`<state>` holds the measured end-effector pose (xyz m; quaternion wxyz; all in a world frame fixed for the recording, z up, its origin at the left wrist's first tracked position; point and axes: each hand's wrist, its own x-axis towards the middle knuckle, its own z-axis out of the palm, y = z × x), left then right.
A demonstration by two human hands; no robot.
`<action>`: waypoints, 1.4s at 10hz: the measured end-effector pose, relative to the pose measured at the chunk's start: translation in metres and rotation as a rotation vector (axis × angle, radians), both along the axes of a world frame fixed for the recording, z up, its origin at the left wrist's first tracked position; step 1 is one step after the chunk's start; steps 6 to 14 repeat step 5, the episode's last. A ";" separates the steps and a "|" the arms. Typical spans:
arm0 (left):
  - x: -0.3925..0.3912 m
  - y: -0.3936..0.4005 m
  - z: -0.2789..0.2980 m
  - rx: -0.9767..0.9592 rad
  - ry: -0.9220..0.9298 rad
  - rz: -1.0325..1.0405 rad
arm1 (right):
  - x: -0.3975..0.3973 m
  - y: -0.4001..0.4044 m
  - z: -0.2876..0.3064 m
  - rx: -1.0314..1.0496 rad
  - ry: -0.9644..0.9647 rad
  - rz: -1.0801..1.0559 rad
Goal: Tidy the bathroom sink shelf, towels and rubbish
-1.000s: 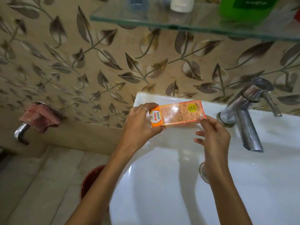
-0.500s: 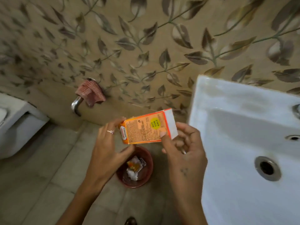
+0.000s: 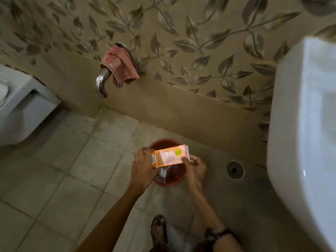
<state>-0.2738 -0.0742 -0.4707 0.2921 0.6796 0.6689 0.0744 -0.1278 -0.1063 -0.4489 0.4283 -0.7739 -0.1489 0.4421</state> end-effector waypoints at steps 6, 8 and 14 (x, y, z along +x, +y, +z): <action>0.002 -0.004 -0.057 -0.336 -0.206 0.065 | -0.029 0.014 -0.076 -0.136 -0.103 0.229; 0.002 -0.004 -0.057 -0.336 -0.206 0.065 | -0.029 0.014 -0.076 -0.136 -0.103 0.229; 0.002 -0.004 -0.057 -0.336 -0.206 0.065 | -0.029 0.014 -0.076 -0.136 -0.103 0.229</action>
